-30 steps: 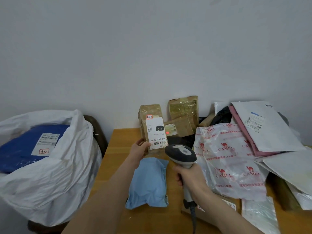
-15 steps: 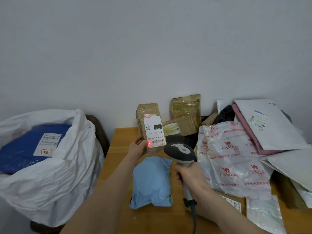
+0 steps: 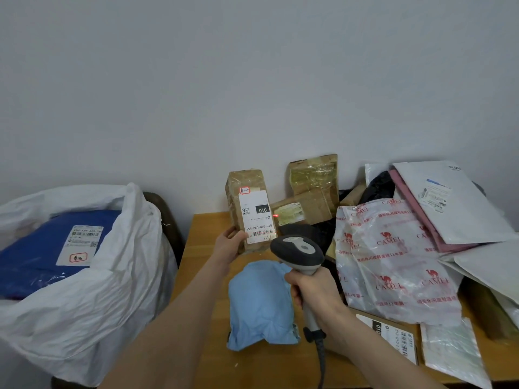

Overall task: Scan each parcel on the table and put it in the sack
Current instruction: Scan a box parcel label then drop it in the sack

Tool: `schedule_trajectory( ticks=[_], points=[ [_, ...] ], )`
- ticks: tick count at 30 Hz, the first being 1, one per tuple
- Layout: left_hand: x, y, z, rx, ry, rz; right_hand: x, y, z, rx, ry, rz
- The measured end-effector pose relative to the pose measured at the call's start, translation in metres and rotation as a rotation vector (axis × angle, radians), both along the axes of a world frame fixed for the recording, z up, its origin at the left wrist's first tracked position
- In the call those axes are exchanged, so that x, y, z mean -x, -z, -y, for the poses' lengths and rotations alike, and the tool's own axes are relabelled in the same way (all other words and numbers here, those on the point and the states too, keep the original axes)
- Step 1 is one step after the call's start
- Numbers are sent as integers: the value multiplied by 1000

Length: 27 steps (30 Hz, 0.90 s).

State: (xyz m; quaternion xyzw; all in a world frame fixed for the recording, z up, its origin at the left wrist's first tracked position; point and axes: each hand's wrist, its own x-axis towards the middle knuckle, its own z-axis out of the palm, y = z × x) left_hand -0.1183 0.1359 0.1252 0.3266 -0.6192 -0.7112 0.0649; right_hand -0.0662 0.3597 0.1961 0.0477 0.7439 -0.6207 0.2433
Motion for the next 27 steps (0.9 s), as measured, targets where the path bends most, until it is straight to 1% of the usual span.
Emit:
schedule_trajectory(
  ticks=[3,8,12,15,17,20,23,27],
  points=[
    [-5,-4,5,-7,-1,3,-2,-1,8,10,-1,3],
    [-18,-17,14,-6,-46,8,5,-9,22,153,-35,25],
    [-35,-33,27,-8,-137,15,26,-14,50,231,-43,34],
    [-55,-50,43,12,-250,19,38,-19,85,294,-135,62],
    [-69,-63,56,27,-285,7,41,-23,110,325,-190,79],
    [-98,-85,86,85,-333,-2,34,-34,155,361,-283,91],
    [-128,-106,127,148,-424,-2,21,-49,202,398,-357,127],
    [-166,-120,198,302,-562,28,2,-59,267,389,-417,171]
  ],
)
